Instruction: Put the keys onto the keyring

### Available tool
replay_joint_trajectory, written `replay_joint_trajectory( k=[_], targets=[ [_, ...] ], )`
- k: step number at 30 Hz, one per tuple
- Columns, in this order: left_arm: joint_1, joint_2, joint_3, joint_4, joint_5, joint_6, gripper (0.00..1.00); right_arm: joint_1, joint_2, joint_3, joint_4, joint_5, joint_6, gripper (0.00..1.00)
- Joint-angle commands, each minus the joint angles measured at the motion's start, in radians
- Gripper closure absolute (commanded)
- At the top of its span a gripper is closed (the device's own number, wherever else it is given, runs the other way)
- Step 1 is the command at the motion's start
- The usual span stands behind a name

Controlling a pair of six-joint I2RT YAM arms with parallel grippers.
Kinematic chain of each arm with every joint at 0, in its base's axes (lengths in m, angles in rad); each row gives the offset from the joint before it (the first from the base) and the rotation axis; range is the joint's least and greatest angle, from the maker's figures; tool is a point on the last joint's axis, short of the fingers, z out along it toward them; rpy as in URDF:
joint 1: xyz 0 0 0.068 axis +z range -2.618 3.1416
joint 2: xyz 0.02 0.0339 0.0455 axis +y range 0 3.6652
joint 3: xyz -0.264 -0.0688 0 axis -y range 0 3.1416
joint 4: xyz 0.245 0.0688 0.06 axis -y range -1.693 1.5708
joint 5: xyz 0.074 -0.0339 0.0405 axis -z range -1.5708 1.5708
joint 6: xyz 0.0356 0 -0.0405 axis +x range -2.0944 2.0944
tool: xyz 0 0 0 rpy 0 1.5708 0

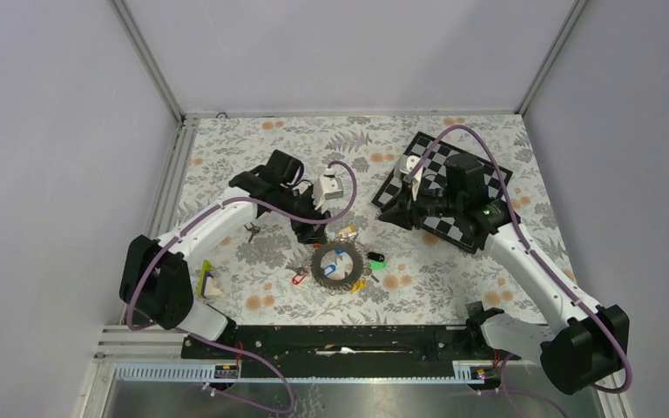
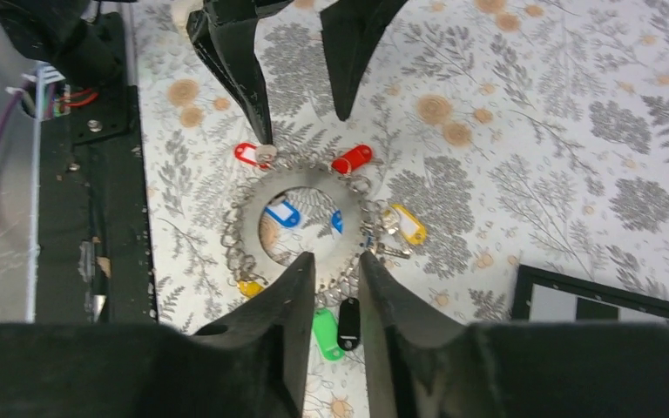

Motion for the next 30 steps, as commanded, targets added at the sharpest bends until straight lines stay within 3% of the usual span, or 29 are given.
replay_joint_trajectory(
  k=[1,6,14,19,30],
  targets=[
    [0.003,0.046,0.005,0.07,-0.166,-0.105,0.33,-0.028,-0.048,-0.014,0.006,0.075,-0.014,0.64],
    [0.001,0.193,0.081,0.083,-0.233,-0.283,0.36,-0.036,-0.072,-0.035,0.005,0.138,-0.004,0.57],
    [-0.014,0.353,0.181,0.1,-0.3,-0.399,0.4,-0.055,-0.101,-0.063,-0.012,0.171,-0.004,0.55],
    [-0.019,0.376,0.187,0.073,-0.301,-0.423,0.52,-0.059,-0.095,-0.068,-0.011,0.164,-0.007,0.55],
    [-0.036,0.395,0.136,0.057,-0.347,-0.433,0.53,-0.061,-0.086,-0.072,-0.011,0.154,-0.008,0.55]
  ],
)
